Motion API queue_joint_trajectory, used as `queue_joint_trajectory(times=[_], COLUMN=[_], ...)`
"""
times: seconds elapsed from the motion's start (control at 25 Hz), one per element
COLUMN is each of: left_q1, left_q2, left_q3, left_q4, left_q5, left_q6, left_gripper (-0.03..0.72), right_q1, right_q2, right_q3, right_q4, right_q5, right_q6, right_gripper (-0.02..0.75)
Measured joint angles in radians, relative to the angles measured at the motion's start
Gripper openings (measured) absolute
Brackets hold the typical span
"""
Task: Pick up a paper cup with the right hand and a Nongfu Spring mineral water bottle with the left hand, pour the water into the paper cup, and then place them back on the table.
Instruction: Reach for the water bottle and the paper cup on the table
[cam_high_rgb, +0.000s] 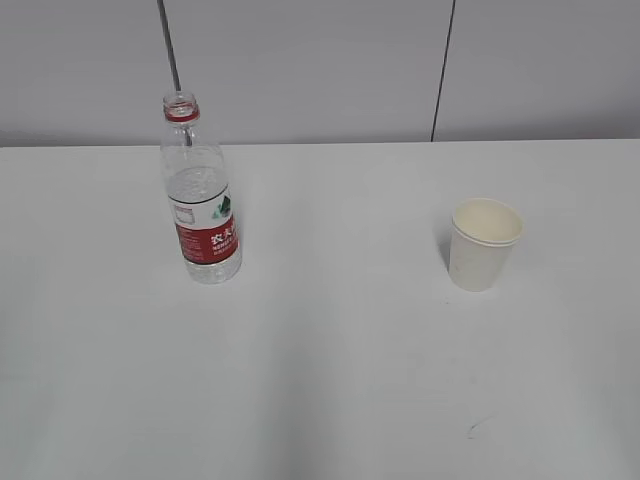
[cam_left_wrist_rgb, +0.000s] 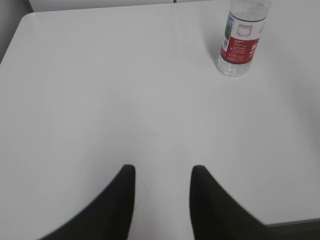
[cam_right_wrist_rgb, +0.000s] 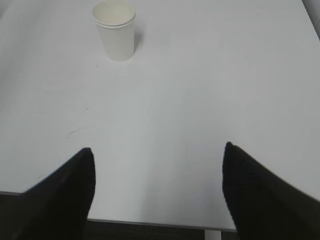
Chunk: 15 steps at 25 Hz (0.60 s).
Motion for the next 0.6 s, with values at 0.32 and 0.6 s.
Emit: queue_joint_trajectory(times=[0.32, 0.6], left_q1=[0.000, 0.000], left_q2=[0.000, 0.000], left_q3=[0.000, 0.000], left_q4=[0.000, 0.000], left_q5=[0.000, 0.000], left_q6=[0.000, 0.000], left_gripper=[0.239, 0.239], right_q1=[0.000, 0.000], right_q2=[0.000, 0.000], right_q3=[0.000, 0.000], right_q4=[0.000, 0.002], right_q5=[0.000, 0.000], right_q6=[0.000, 0.000], right_gripper=[0.590, 0.590])
